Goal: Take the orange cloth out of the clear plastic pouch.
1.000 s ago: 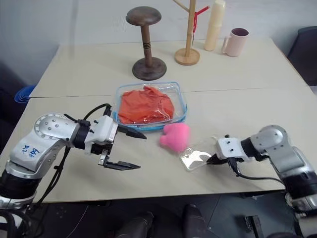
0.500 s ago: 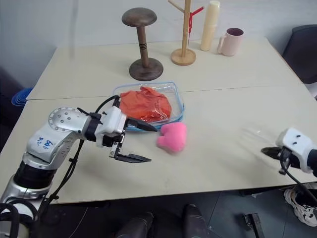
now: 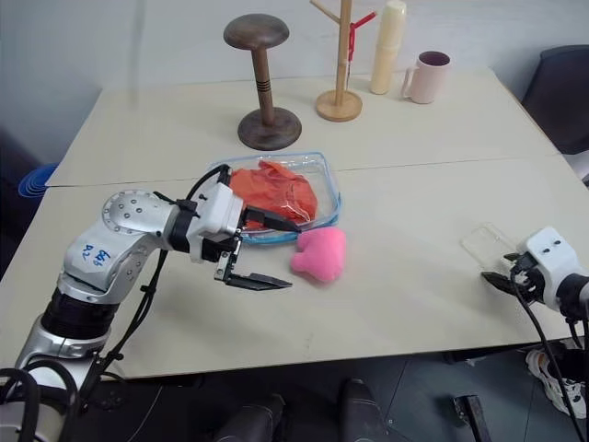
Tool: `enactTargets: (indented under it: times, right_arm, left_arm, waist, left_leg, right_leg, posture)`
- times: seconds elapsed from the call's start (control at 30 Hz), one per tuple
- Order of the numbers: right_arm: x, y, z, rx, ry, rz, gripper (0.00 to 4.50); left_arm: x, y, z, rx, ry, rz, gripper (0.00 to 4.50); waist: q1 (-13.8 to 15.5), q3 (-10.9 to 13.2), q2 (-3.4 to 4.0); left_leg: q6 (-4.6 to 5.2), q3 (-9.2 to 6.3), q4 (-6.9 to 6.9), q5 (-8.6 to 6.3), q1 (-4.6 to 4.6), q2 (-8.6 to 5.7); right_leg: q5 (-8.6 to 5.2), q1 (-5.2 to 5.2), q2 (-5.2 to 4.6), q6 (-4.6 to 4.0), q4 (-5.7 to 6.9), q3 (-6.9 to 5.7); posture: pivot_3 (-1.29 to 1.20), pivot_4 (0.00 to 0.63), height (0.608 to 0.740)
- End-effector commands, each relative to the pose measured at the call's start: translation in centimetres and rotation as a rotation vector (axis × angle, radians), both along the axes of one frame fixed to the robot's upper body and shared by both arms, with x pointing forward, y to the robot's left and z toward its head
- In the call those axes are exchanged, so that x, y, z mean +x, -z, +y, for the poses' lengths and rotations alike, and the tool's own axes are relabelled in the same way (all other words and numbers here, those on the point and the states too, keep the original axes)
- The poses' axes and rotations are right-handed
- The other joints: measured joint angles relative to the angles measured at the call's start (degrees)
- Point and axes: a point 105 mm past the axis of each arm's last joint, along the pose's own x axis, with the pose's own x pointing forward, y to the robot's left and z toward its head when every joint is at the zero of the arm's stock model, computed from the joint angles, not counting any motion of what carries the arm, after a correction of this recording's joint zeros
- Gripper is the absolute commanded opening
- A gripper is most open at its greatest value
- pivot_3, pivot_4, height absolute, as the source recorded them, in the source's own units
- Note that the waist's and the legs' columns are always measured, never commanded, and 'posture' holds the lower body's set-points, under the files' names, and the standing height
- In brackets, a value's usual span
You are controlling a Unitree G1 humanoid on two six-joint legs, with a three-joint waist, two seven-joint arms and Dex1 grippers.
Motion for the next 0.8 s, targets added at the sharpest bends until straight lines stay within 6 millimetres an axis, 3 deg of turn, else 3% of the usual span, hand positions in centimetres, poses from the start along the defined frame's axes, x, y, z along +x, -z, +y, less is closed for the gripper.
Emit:
enactTargets:
  times: [0.03, 0.17, 0.33, 0.43, 0.53, 0.63, 0.8]
  right_arm:
    - [-0.4, -4.7, 4.0, 0.053, -0.227, -0.092, 4.02]
    - [-1.8, -9.2, 11.2, 0.221, -0.505, -0.144, 4.02]
    - [-2.2, -10.7, 16.6, 0.257, -0.663, -0.179, 4.02]
    - [-1.9, -10.9, 20.0, 0.276, -0.751, -0.209, 4.02]
    - [-1.2, -11.0, 22.2, 0.285, -0.785, -0.235, 4.02]
    - [-0.9, -11.2, 23.4, 0.28, -0.813, -0.249, 4.02]
    - [-1.1, -11.2, 23.8, 0.267, -0.831, -0.241, 4.02]
  left_arm:
    - [0.6, -1.0, 1.4, -0.021, -0.087, -0.065, 4.5]
    - [4.2, -0.9, 6.0, 0.058, -0.352, -0.146, 4.5]
    - [6.8, 0.9, 10.6, 0.273, -0.52, -0.266, 4.5]
    - [7.5, 2.1, 11.1, 0.361, -0.519, -0.317, 4.5]
    - [8.4, 3.1, 10.8, 0.401, -0.521, -0.345, 4.5]
    - [9.1, 3.9, 10.5, 0.438, -0.518, -0.385, 4.5]
    - [10.1, 3.3, 9.2, 0.346, -0.537, -0.374, 4.5]
  waist:
    - [-0.09, -0.01, 0.02]
    - [-0.2, -0.01, 0.03]
    - [0.44, 0.0, 0.0]
    - [1.01, 0.01, -0.01]
    - [1.32, 0.01, -0.02]
    - [1.53, 0.02, -0.04]
    - [1.5, 0.03, -0.07]
  left_leg:
    - [0.0, 0.01, 0.0, 0.0, 0.0, 0.0]
    - [-0.03, 0.03, 0.0, -0.01, 0.0, 0.04]
    - [-0.04, -0.07, 0.02, -0.08, -0.02, 0.06]
    - [0.06, -0.08, 0.05, -0.12, -0.11, 0.0]
    - [0.16, -0.05, 0.14, -0.14, -0.17, -0.08]
    - [0.22, -0.06, 0.15, -0.14, -0.21, -0.12]
    - [0.27, -0.07, 0.16, -0.15, -0.25, -0.14]
  right_leg:
    - [0.0, -0.01, 0.0, 0.0, 0.0, 0.01]
    - [0.0, -0.02, 0.04, 0.0, 0.0, 0.03]
    - [0.03, 0.02, 0.07, -0.02, -0.07, -0.04]
    - [0.07, 0.01, 0.0, 0.03, -0.16, -0.09]
    - [0.11, -0.01, -0.06, 0.1, -0.14, -0.09]
    - [0.14, -0.01, -0.07, 0.14, -0.09, -0.15]
    - [0.16, -0.04, -0.09, 0.17, -0.04, -0.22]
  posture:
    - [0.0, 0.15, 0.74]
    - [0.0, 0.15, 0.74]
    - [0.0, 0.15, 0.74]
    - [0.0, 0.15, 0.74]
    - [0.0, 0.15, 0.74]
    - [0.0, 0.15, 0.74]
    - [0.0, 0.15, 0.74]
